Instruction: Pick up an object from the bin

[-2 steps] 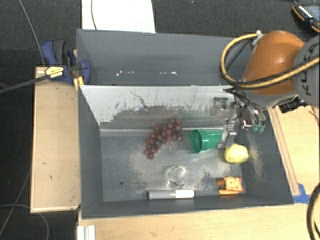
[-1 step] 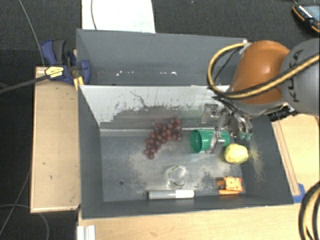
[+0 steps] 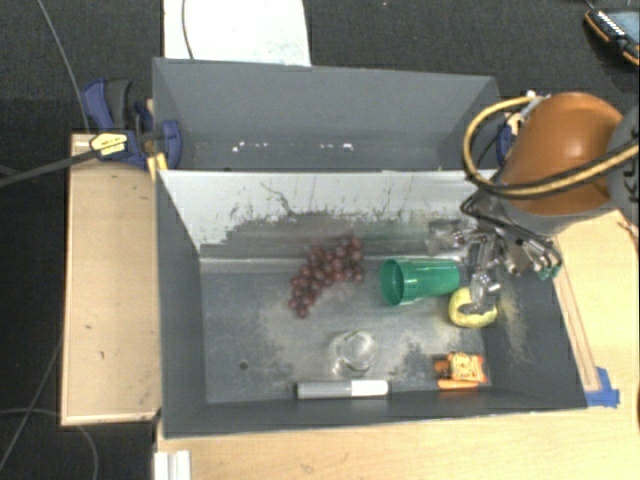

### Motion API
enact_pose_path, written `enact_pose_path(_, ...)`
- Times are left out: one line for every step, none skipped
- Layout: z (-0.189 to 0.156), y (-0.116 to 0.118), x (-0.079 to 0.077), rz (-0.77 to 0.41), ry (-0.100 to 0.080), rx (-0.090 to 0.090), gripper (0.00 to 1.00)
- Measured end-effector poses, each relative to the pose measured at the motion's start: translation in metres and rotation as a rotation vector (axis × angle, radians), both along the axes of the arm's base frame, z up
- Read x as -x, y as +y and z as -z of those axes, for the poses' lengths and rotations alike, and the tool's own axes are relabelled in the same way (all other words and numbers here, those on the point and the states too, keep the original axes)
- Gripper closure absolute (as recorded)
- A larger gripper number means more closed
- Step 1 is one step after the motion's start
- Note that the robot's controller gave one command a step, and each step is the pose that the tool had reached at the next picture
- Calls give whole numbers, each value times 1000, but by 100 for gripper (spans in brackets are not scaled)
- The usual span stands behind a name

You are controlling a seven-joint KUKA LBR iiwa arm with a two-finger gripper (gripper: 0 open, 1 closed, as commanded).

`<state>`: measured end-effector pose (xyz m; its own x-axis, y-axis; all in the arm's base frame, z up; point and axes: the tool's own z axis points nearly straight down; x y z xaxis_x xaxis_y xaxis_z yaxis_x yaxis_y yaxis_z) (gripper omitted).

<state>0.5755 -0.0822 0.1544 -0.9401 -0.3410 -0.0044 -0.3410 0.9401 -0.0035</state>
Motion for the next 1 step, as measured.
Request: enact_pose_path(-11, 51, -1, 365, -2, -5, 0)
